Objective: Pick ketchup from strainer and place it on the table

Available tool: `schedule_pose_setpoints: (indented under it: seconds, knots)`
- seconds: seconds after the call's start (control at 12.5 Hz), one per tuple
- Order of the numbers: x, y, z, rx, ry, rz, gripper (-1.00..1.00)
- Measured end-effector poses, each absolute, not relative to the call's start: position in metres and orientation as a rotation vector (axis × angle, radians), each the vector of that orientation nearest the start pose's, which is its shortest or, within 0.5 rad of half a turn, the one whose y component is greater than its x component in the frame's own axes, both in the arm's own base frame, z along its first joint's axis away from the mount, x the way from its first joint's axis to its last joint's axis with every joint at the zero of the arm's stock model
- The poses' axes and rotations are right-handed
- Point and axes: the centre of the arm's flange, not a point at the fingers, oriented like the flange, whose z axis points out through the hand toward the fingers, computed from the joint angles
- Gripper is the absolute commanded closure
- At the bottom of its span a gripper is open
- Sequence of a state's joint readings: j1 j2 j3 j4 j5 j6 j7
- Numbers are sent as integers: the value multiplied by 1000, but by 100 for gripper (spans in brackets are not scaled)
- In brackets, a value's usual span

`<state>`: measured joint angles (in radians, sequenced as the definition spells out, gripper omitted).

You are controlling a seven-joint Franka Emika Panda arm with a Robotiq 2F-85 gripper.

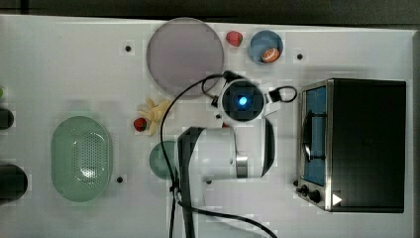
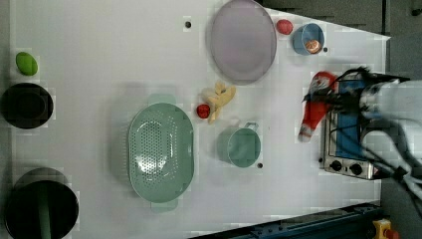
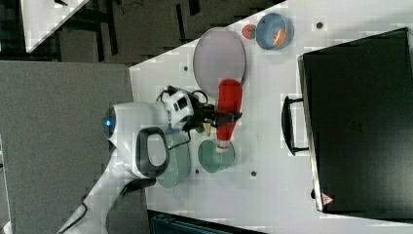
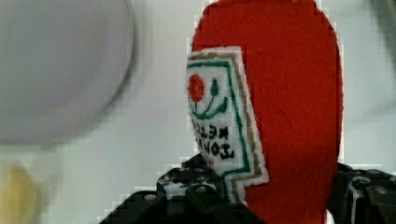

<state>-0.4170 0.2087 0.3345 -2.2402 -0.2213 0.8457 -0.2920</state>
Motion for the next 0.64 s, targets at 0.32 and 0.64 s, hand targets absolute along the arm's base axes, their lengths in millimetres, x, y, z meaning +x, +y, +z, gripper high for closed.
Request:
schedule_pose_setpoints:
  seconds: [0.32,0.64]
  knots:
    - [506,-12,230,-3167,554,180,-21]
    - [503,-9,197,-3132,533,207,-90]
